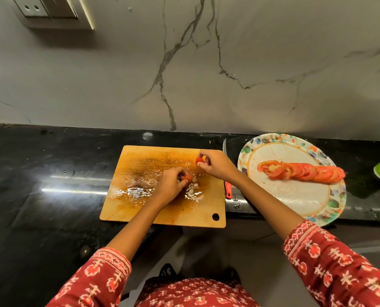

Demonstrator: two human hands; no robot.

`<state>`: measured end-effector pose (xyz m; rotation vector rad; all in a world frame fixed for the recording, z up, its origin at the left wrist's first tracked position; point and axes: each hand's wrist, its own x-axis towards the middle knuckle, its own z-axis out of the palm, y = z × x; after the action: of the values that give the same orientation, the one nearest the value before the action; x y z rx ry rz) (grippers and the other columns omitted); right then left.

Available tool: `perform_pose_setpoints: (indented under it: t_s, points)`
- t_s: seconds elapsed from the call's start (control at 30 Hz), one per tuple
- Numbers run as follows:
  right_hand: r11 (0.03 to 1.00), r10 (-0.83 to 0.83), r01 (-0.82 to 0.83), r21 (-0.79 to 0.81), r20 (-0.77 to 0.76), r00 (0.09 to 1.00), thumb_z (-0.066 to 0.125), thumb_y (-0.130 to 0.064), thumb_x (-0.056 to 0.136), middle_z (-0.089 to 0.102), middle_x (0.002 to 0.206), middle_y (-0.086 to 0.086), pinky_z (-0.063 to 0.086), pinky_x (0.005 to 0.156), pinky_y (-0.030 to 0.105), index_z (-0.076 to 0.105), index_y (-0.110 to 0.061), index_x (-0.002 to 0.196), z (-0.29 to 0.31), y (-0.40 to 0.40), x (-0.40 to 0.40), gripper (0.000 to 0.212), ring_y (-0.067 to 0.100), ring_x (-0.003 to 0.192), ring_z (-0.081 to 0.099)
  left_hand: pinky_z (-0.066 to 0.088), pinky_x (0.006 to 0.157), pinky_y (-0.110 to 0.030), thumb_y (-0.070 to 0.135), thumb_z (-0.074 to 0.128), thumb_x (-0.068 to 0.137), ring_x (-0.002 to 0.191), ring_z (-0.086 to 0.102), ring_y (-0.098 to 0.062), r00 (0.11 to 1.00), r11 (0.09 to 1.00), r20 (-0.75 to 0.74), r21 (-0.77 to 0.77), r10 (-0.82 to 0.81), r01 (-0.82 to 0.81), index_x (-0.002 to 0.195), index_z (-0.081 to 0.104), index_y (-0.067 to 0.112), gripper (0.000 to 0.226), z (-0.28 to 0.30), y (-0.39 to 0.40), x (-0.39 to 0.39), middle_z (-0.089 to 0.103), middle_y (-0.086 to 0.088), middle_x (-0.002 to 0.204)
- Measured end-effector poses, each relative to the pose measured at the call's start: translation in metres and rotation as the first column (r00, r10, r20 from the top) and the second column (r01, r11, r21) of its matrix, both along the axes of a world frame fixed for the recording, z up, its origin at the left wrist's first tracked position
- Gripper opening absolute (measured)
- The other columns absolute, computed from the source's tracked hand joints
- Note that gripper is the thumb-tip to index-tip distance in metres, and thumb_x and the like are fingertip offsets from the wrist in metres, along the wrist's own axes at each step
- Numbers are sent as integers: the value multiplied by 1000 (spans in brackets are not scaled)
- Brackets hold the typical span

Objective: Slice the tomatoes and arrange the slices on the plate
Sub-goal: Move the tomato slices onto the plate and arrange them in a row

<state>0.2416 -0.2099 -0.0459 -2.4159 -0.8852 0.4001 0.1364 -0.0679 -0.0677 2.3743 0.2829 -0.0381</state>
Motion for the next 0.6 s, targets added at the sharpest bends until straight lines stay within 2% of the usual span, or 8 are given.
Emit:
perform_pose_setpoints:
  t_s: [0.13, 0.23, 0.3, 0.37, 0.47, 0.57, 0.6]
  points:
    - [996, -74, 76, 48, -50, 996, 63, -19, 88, 59, 66, -7, 40, 59, 16, 67, -14, 98, 6, -37, 12, 13, 2, 60, 54, 45, 74, -21, 8, 63, 84, 87, 54, -12, 998, 998, 62, -56, -14, 17, 96, 63, 11, 13, 2, -20, 9, 61, -3, 101]
    - [979, -177, 178, 99, -15, 984, 63, -11, 83, 67, 80, 4, 48, 63, 24, 66, -14, 90, 13, -70, 23, 9, 1, 59, 55, 45, 79, -25, 10, 64, 84, 92, 53, -13, 996, 997, 87, -74, -25, 32, 100, 62, 11, 17, -1, -41, 17, 61, -4, 104]
    - [964, -240, 239, 112, -8, 971, 63, -11, 82, 66, 85, 4, 50, 67, 29, 65, -12, 90, 19, -93, 30, 9, 3, 62, 56, 44, 78, -22, 9, 64, 83, 91, 52, -11, 993, 995, 115, -94, -31, 42, 105, 61, 11, 22, -3, -57, 22, 59, -1, 101]
    - [950, -294, 291, 116, 6, 956, 63, -16, 83, 65, 84, 2, 51, 72, 33, 66, -10, 90, 23, -115, 38, 9, 13, 71, 58, 44, 72, -15, 6, 63, 83, 87, 54, -9, 988, 987, 151, -148, -40, 63, 107, 60, 12, 25, -3, -74, 29, 58, 1, 96]
    - [933, -338, 336, 132, -8, 941, 57, -11, 87, 69, 88, 6, 54, 79, 40, 68, -9, 91, 25, -144, 50, 12, 21, 80, 64, 42, 68, -10, 2, 63, 83, 86, 56, -12, 981, 979, 189, -193, -34, 71, 102, 61, 7, 21, -4, -98, 45, 60, -2, 94]
    - [925, -363, 363, 111, -26, 932, 57, -5, 88, 68, 88, 8, 53, 73, 34, 67, -8, 106, 26, -172, 57, 21, 22, 79, 63, 48, 72, -16, 2, 64, 82, 86, 57, -11, 978, 974, 203, -208, -47, 90, 96, 63, 6, 15, -1, -118, 65, 63, -1, 93]
    - [923, -368, 369, 111, -31, 929, 60, -6, 87, 67, 87, 9, 51, 71, 30, 66, -8, 106, 25, -179, 59, 21, 20, 78, 62, 49, 72, -14, 1, 64, 81, 86, 58, -10, 978, 969, 202, -224, -58, 104, 95, 63, 6, 14, 1, -123, 72, 63, 0, 92]
